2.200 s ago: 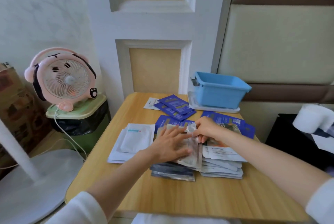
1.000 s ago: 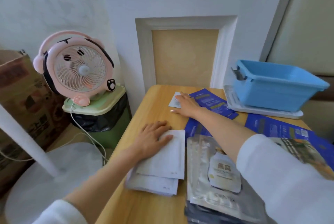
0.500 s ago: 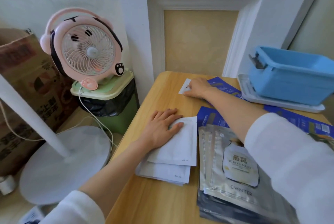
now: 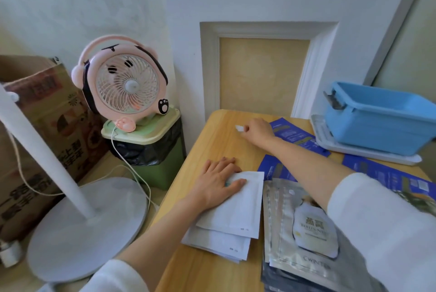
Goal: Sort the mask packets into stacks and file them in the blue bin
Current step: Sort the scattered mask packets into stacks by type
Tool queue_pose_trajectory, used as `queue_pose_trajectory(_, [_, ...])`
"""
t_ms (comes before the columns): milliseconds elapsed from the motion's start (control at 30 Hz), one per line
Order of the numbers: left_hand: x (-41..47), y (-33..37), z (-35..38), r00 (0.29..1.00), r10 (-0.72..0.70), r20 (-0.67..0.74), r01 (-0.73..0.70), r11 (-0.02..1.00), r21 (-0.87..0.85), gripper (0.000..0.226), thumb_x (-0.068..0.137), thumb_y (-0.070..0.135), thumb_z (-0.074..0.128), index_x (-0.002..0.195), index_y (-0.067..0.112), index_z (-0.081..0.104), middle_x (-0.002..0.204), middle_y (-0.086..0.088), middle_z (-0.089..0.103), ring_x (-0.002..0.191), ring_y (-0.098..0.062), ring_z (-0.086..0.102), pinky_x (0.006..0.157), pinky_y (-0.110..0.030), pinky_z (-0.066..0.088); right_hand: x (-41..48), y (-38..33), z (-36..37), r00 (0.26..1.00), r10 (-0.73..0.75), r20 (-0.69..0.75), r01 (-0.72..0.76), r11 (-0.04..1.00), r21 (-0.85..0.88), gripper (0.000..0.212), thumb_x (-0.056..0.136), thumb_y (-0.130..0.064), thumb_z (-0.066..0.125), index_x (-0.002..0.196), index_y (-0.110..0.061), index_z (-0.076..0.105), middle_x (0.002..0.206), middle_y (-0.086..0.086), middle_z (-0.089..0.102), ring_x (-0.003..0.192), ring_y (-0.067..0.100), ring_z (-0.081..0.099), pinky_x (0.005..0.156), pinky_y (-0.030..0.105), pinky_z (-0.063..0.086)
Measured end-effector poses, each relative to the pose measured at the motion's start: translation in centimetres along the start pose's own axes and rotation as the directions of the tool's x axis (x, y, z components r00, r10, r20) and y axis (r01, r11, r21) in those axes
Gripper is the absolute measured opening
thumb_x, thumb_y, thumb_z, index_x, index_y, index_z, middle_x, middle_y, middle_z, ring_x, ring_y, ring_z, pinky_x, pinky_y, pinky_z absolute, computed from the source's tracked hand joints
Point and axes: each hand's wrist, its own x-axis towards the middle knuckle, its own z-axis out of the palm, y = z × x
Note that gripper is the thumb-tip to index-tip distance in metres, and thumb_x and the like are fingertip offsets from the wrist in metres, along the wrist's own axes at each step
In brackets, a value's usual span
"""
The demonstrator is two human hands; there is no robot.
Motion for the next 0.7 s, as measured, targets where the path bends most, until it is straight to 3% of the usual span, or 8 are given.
queue_pose_trajectory(100, [0.3,-0.2,0.1,1.000,-0.024,0.004,0.024,1.000,-0.001,0.042,0.094,0.053,0.038,0.128,0.029,0.044,0.151,0.011,0.029,0.143,-0.010,0.016,0.118,-0.038,0.000,-0.4,-1.3,-3.0,0.976,0.090,-0.199,0.020,0.870,0.492,0.023,0.087,-0.015,0.057,0.066,-0.015,0.048,0.065,0.002,0.049,0.069,0.018,0.046,0.057,0.028,0.028])
queue_pose_trajectory(167, [-0.1,0.2,-0.5,0.993,-0.110,-0.051,0.094,0.963,-0.254,0.038,0.093,0.045,0.047,0.125,0.025,0.048,0.141,0.007,0.043,0.134,-0.012,0.034,0.114,-0.034,0.018,-1.7,-1.9,-6.3,0.958,0.182,-0.220,0.024,0.718,0.695,0.019,0.088,-0.009,0.052,0.070,-0.013,0.046,0.068,0.004,0.047,0.068,0.017,0.042,0.056,0.029,0.028])
queue_pose_trajectory(300, [-1.3,2.2,-3.8,0.852,-0.497,-0.165,0.067,0.415,-0.907,0.030,0.100,0.030,0.036,0.108,0.016,0.061,0.117,0.000,0.063,0.112,-0.015,0.056,0.098,-0.029,0.041,-4.9,-1.5,-10.5,0.971,0.241,-0.007,-0.082,0.358,0.930,0.016,0.091,-0.007,0.043,0.077,-0.012,0.049,0.072,0.004,0.052,0.063,0.017,0.050,0.054,0.026,0.038])
queue_pose_trajectory(433, [-2.9,3.9,-7.1,0.914,-0.406,-0.017,0.001,0.045,-0.999,0.053,0.101,0.046,0.022,0.103,0.007,0.059,0.099,-0.016,0.070,0.094,-0.029,0.067,0.090,-0.043,0.050,-8.4,-1.3,-11.3,0.974,0.199,0.111,-0.162,0.262,0.951,0.017,0.089,0.005,0.045,0.101,-0.002,0.054,0.082,0.009,0.060,0.071,0.021,0.058,0.063,0.031,0.050])
queue_pose_trajectory(500, [-3.5,5.1,-7.6,0.946,-0.325,0.010,0.049,0.112,-0.992,0.048,0.098,0.047,0.031,0.104,0.010,0.060,0.093,-0.012,0.070,0.081,-0.025,0.067,0.078,-0.040,0.053,-10.0,-1.3,-10.9,0.978,0.136,0.158,-0.186,0.232,0.955,0.020,0.087,0.010,0.045,0.098,-0.003,0.055,0.085,0.011,0.061,0.074,0.023,0.059,0.070,0.035,0.051])
queue_pose_trajectory(567, [-3.7,6.1,-7.8,0.957,-0.289,-0.015,0.074,0.294,-0.953,0.027,0.095,0.032,0.051,0.109,0.011,0.060,0.091,-0.007,0.066,0.074,-0.018,0.064,0.073,-0.034,0.050,-11.4,-1.6,-10.2,0.973,0.053,0.225,-0.231,0.196,0.953,0.022,0.085,0.014,0.048,0.093,-0.005,0.056,0.085,0.009,0.063,0.075,0.022,0.061,0.067,0.034,0.054])
queue_pose_trajectory(600, [-3.8,6.2,-7.8,0.951,-0.307,-0.040,0.087,0.389,-0.917,0.027,0.091,0.021,0.059,0.114,0.009,0.057,0.095,-0.008,0.065,0.076,-0.017,0.063,0.073,-0.033,0.050,-12.1,-1.7,-9.9,0.966,0.022,0.256,-0.253,0.260,0.932,0.021,0.085,0.013,0.052,0.097,-0.004,0.058,0.086,0.008,0.063,0.074,0.021,0.062,0.061,0.031,0.056])
queue_pose_trajectory(700, [-4.2,5.1,-6.8,0.928,-0.363,-0.081,0.162,0.591,-0.790,0.040,0.083,0.007,0.068,0.119,0.003,0.052,0.106,-0.012,0.064,0.079,-0.016,0.063,0.068,-0.027,0.054,-13.4,-1.6,-8.6,0.943,0.026,0.332,-0.260,0.682,0.683,0.024,0.082,0.003,0.065,0.106,0.000,0.060,0.084,0.010,0.065,0.063,0.017,0.063,0.047,0.023,0.055])
